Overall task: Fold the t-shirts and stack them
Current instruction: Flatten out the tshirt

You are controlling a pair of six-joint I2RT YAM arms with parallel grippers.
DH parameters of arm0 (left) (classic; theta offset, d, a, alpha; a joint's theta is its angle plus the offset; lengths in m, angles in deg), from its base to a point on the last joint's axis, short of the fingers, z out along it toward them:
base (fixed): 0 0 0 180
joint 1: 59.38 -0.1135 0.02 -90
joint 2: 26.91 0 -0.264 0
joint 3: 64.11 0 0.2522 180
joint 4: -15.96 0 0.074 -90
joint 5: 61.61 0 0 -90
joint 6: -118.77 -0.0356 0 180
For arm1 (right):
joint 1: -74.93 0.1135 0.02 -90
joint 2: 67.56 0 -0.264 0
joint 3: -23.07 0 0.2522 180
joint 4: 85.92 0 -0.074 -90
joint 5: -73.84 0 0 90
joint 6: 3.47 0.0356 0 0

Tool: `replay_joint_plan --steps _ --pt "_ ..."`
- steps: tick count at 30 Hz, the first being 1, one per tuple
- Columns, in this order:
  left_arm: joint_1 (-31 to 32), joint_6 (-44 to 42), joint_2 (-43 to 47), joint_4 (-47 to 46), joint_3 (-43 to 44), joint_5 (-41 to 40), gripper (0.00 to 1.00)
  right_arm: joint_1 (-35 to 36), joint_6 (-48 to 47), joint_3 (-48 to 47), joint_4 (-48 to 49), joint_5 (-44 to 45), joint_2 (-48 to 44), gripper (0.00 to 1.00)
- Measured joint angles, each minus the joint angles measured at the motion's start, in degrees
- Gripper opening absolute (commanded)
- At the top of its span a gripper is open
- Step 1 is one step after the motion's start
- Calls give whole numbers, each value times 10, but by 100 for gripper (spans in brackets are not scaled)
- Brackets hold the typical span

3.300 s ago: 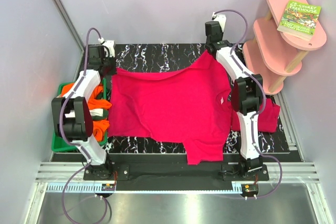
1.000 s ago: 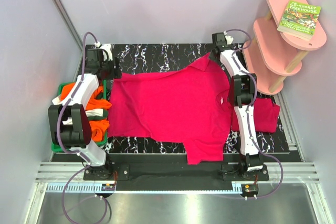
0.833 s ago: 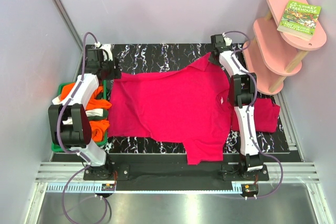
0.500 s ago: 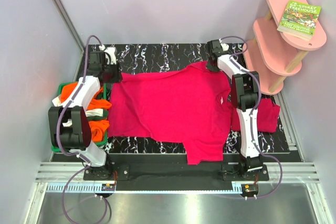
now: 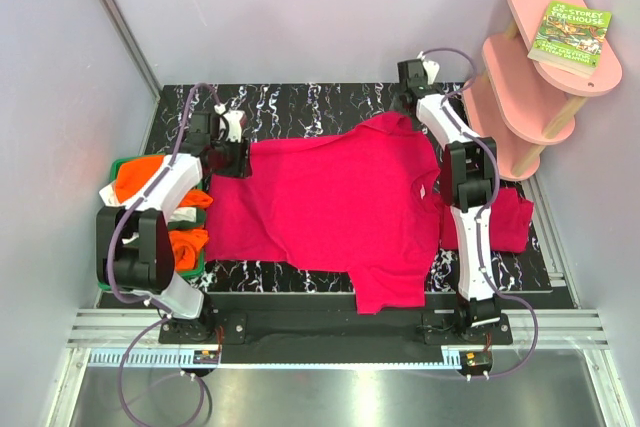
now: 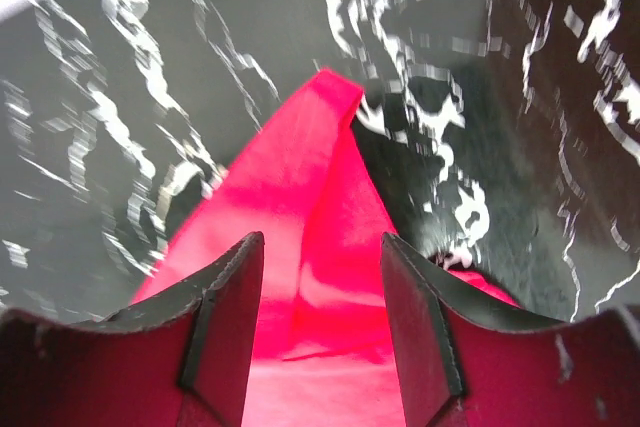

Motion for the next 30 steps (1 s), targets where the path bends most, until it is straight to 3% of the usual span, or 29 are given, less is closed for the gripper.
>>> replay_joint_plan --steps 5,10,16,21,30 --pt "1 -1 -32 15 10 0 52 -2 -2 -33 -1 2 1 49" --pt "2 -1 -61 28 12 0 51 1 -7 -1 -7 -17 -10 21" --pt "2 -1 -82 40 22 3 51 29 -9 111 -7 -27 -63 0" --pt "2 -1 -88 40 22 6 51 59 -4 177 4 -28 -98 1" --pt "2 -1 -96 41 22 7 51 65 5 189 22 -30 -104 4"
